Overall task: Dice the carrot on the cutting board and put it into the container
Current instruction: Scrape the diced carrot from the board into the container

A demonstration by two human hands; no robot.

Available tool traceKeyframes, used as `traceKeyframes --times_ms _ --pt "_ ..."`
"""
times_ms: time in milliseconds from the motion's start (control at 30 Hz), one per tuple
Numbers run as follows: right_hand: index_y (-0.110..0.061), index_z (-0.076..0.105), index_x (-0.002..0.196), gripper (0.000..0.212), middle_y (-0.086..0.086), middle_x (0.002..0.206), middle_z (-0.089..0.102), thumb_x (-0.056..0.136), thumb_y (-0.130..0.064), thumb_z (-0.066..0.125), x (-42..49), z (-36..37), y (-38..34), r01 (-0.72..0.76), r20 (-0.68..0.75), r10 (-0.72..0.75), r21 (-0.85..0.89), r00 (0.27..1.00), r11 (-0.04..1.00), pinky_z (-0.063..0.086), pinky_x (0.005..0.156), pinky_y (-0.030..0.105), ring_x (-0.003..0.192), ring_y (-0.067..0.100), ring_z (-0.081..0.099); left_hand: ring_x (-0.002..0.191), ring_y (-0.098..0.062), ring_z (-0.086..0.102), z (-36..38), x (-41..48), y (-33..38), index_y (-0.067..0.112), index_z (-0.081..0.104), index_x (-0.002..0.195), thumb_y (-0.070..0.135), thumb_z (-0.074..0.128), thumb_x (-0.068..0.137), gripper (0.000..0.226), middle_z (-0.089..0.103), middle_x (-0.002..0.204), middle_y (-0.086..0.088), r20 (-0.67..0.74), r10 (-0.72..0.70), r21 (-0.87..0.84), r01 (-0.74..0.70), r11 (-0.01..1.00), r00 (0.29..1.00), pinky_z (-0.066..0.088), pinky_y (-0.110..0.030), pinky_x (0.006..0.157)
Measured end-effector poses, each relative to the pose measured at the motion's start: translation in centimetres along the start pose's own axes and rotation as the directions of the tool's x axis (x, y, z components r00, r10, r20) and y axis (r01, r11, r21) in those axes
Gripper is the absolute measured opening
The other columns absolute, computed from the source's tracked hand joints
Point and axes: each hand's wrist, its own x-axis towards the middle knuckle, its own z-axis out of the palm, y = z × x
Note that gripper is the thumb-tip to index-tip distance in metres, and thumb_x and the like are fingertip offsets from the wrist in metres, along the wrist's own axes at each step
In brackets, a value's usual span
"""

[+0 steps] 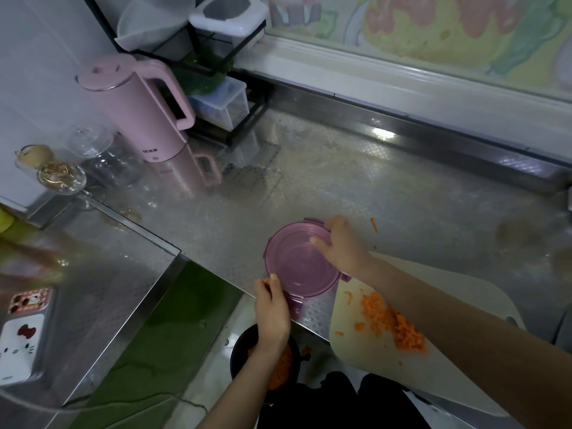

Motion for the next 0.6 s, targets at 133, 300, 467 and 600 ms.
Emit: traceKeyframes --times_ms 133,300,467,600 --pt "0.004 0.035 0.133 0.045 0.021 0.132 0.042 0.096 -0.018 0.05 -0.6 -0.3 1.0 0.04 0.096 -0.04 -0.001 0.995 0.999 0.031 0.101 0.032 0.125 0.032 0.042 0.086 -0.02 0.048 -0.6 1.9 1.7 0.01 0.047 0.091 0.033 0.031 0.1 0.029 0.052 0.091 -0.007 -0.08 0.086 0.014 -0.085 0.996 0.993 0.038 -0.032 0.074" --pt "0.0 0.037 0.134 0.046 0.019 0.132 0.047 0.095 -0.019 0.052 -0.8 0.2 1.3 0.051 0.092 -0.054 0.031 0.994 0.998 0.034 0.102 0.032 0.124 0.03 0.045 0.098 -0.027 0.056 -0.4 6.7 4.9 0.003 0.062 0.101 0.043 0.02 0.1 0.058 0.062 0.103 -0.013 0.084 0.087 0.106 -0.095 0.99 0.993 0.043 -0.039 0.091" --pt "0.006 0.041 0.128 0.046 0.023 0.13 0.047 0.096 -0.025 0.051 -0.6 0.4 1.4 -0.038 0.131 0.038 -0.001 0.991 0.999 0.032 0.1 0.032 0.125 0.034 0.043 0.118 -0.035 0.051 0.0 8.4 5.7 -0.001 0.058 0.121 0.047 0.024 0.098 0.063 0.055 0.127 -0.022 0.198 0.028 0.34 -0.096 0.936 0.98 0.037 -0.04 0.102" --pt "0.008 0.04 0.129 0.05 0.025 0.134 0.042 0.098 -0.031 0.044 -0.9 0.4 1.1 -0.069 0.151 0.082 -0.086 0.985 0.994 0.028 0.104 0.033 0.127 0.035 0.039 0.108 -0.034 0.057 0.1 8.0 5.2 0.001 0.064 0.108 0.048 0.032 0.097 0.059 0.062 0.116 -0.022 0.167 -0.028 0.374 -0.037 0.927 0.986 0.041 -0.04 0.097"
